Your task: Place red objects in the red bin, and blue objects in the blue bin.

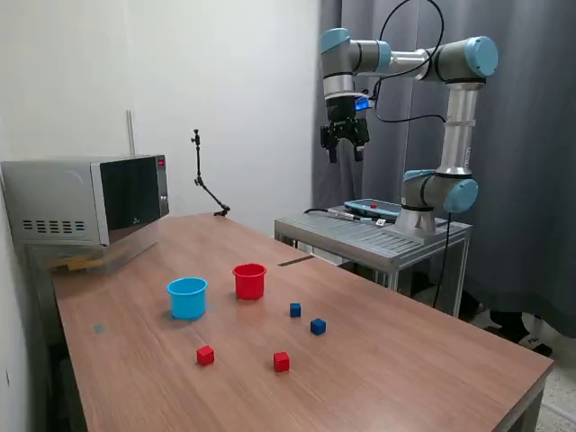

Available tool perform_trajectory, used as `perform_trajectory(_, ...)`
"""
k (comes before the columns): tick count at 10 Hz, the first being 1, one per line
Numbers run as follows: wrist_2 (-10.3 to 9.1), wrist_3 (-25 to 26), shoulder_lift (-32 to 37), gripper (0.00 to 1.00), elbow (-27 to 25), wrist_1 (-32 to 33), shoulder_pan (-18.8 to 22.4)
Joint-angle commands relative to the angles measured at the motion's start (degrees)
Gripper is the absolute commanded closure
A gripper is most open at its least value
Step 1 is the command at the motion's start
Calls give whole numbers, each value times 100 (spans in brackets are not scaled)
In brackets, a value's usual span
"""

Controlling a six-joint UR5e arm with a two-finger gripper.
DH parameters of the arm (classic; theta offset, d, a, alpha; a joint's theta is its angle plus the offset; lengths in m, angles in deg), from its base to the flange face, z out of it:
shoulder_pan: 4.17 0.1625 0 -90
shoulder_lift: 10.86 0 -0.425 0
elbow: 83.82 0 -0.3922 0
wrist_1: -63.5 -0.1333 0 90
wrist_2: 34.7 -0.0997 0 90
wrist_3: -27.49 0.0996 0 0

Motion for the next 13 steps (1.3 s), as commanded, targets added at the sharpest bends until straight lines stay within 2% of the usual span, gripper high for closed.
perform_trajectory(1,-32,0,-102,0,41,99,0)
perform_trajectory(4,-24,157,-181,0,6,126,0)
perform_trajectory(13,29,167,-138,0,-3,161,18)
